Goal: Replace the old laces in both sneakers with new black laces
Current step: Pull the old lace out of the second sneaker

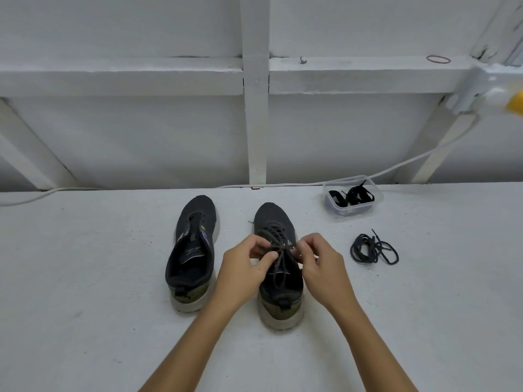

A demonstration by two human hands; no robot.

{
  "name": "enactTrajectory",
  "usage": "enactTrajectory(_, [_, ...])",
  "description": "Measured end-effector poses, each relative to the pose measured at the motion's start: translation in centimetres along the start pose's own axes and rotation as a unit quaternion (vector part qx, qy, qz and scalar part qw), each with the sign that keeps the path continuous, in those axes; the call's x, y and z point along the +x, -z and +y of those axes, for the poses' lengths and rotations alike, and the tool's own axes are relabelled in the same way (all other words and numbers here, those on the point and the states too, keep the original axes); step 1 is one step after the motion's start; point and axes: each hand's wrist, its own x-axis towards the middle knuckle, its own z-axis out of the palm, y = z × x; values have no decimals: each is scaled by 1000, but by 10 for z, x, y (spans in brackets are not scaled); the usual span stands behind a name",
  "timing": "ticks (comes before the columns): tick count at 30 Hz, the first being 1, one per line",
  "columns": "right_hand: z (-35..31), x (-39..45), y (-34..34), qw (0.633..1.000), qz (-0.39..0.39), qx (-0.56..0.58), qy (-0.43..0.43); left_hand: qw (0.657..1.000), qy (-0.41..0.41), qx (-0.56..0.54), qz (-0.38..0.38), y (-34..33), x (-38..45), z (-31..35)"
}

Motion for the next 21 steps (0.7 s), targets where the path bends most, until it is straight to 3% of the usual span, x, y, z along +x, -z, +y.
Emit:
enactTrajectory(2, [-3,5,2,990,26,118,-71,1000,0,-9,28,-3,-3,-4])
enactTrajectory(4, [-6,8,5,955,50,239,-171,998,10,-25,60,-4,-6,-8])
enactTrajectory(6, [1,6,7,963,61,184,-188,998,-1,-14,67,-5,-7,-10])
enactTrajectory(8, [8,2,8,992,73,2,-102,998,-30,8,56,-8,-9,-9])
enactTrajectory(11, [13,-1,6,980,57,-172,88,997,-51,15,58,-8,-7,-9])
enactTrajectory(15, [16,2,-1,960,33,-230,156,997,-56,21,57,-8,-7,-11])
enactTrajectory(21, [0,1,3,981,-85,-118,126,996,-56,21,67,-9,-6,-12])
